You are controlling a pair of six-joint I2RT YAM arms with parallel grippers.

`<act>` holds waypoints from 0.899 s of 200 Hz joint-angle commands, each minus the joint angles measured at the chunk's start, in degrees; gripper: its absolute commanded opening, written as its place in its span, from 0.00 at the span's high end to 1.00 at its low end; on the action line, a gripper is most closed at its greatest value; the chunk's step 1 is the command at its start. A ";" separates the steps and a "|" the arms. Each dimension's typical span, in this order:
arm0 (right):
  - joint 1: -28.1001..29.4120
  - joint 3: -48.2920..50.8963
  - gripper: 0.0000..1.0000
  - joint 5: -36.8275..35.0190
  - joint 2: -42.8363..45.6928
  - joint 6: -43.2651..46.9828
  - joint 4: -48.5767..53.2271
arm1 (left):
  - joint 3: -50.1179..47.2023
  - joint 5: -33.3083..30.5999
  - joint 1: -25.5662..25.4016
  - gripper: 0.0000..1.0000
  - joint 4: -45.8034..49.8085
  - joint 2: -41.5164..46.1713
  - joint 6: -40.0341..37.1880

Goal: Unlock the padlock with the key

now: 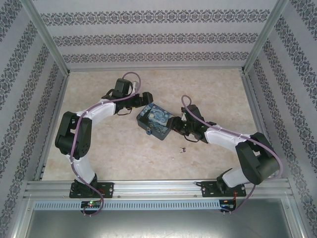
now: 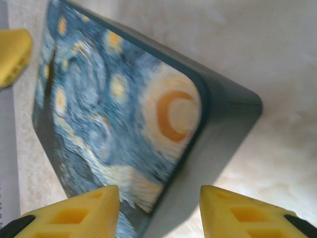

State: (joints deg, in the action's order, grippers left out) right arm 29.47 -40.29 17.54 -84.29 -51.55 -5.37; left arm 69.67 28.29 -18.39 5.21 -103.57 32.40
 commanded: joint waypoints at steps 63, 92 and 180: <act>-5.89 -13.08 0.63 4.63 -12.65 -0.64 -2.66 | -15.80 -0.52 -3.51 0.00 -10.60 9.16 7.13; -6.01 -15.25 0.62 5.65 -14.23 -1.09 -2.71 | -16.76 -2.34 -3.85 0.00 -10.76 9.96 7.37; -11.90 -8.95 0.42 5.39 -4.89 1.52 0.82 | -15.61 -14.02 -2.43 0.00 -3.48 15.25 3.31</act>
State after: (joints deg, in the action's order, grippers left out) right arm 19.44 -51.88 22.02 -94.41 -52.23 -6.39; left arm 53.25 19.03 -21.32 -0.54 -93.08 37.76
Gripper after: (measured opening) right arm 0.575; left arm 0.995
